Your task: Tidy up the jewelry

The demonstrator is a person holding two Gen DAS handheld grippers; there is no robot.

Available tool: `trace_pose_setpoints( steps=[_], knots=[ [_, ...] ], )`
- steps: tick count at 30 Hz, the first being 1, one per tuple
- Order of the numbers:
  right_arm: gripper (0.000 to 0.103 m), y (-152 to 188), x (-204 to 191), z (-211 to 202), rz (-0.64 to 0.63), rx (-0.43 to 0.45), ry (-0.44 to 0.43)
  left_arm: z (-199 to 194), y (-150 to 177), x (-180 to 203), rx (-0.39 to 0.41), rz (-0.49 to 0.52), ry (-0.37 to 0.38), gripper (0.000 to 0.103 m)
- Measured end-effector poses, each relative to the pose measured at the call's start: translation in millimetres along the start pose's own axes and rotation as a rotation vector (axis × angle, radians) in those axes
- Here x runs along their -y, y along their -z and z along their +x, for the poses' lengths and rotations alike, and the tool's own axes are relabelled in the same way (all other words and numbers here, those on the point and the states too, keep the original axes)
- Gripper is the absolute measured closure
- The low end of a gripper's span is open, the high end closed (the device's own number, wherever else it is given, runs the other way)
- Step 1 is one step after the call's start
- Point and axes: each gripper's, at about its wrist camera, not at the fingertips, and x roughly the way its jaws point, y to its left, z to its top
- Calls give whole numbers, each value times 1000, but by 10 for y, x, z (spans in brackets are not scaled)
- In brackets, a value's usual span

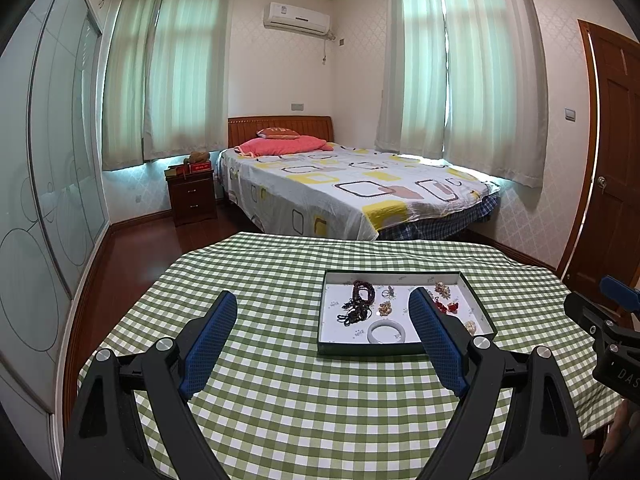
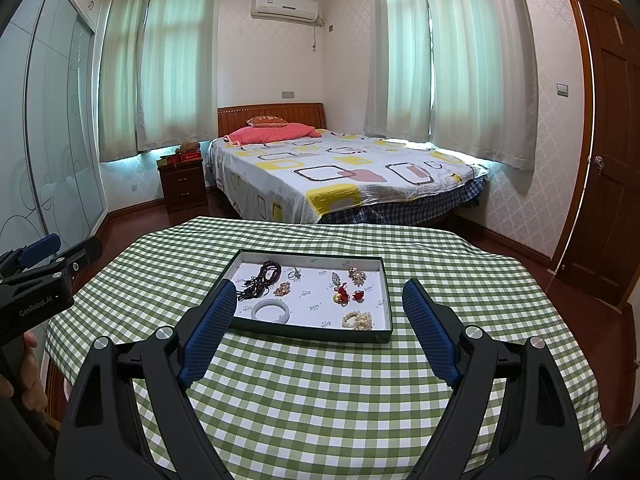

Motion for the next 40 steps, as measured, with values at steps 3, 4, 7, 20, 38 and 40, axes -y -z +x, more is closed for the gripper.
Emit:
trace_pose_setpoints(
  steps=[3,4,7,20,38,40],
  knots=[
    [20,0,0,0,0,0,0,2,11,-4,-1,-5,-1,18],
    [20,-2,-1,-1,0,1,0,5,13,-3,-2,-7,-2,18],
    [20,0,0,2,-1,0,0,14,20,-16,-5,-10,2,18],
    [20,44,-55,37,-5,-9,-5,-8,27,-13,6,-13,17,18],
    [20,105,-53,138,-3,-30,-7,192,86,-12,-53,2,39,18],
    [20,123,-35,194,0,-39,-7,297,117,-35,-78,-1,37,18]
  ],
)
